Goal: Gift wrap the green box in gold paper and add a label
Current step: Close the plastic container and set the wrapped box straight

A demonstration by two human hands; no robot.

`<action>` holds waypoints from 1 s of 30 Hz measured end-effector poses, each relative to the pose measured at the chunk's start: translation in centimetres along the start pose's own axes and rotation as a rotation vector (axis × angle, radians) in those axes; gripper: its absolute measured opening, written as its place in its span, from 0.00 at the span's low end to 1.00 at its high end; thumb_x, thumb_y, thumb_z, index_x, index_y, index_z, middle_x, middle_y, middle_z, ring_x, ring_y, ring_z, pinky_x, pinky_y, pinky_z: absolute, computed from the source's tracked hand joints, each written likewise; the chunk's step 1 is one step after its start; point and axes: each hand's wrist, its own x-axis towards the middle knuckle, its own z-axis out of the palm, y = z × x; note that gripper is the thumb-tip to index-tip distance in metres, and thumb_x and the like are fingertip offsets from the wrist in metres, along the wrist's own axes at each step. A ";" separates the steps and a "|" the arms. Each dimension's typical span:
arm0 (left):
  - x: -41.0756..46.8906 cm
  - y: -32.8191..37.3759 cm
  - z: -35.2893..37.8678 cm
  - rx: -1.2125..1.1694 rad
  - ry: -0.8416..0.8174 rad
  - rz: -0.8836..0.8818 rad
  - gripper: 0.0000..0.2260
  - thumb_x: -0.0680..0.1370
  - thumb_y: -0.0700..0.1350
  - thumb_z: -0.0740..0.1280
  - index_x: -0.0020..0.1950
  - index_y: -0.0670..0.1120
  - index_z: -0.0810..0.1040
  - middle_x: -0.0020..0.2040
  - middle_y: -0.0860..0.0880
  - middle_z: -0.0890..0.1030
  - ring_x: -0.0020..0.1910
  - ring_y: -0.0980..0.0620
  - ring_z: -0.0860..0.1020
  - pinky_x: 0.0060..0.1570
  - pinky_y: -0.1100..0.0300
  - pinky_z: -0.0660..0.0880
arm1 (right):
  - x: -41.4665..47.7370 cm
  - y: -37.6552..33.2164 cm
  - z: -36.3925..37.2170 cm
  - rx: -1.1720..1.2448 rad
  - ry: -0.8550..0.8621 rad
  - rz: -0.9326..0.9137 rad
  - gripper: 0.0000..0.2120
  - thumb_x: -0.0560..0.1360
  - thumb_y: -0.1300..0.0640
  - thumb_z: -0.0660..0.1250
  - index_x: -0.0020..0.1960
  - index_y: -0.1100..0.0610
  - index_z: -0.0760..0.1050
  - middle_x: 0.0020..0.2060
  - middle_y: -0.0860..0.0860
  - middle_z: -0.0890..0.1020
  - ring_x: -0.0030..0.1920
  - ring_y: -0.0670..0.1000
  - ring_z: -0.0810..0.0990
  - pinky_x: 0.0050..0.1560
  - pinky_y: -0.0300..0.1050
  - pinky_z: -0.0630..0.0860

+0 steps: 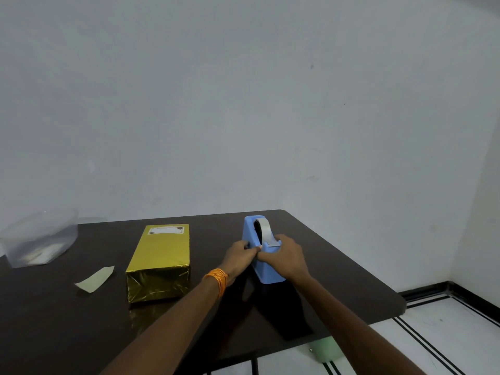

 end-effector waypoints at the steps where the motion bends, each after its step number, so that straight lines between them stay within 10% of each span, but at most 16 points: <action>1: 0.1 0.0 0.2 0.005 0.009 0.003 0.12 0.76 0.51 0.68 0.55 0.45 0.81 0.52 0.48 0.84 0.50 0.49 0.83 0.55 0.48 0.80 | 0.1 0.2 -0.1 0.007 0.000 0.005 0.21 0.66 0.45 0.76 0.53 0.54 0.76 0.44 0.46 0.81 0.41 0.44 0.80 0.36 0.39 0.77; 30: 3.2 4.1 9.7 0.142 -0.036 0.088 0.15 0.77 0.54 0.68 0.44 0.42 0.76 0.48 0.43 0.82 0.45 0.49 0.81 0.39 0.62 0.77 | 3.2 7.0 -7.5 0.033 0.067 0.084 0.16 0.68 0.52 0.76 0.51 0.56 0.77 0.42 0.48 0.81 0.40 0.46 0.78 0.36 0.38 0.73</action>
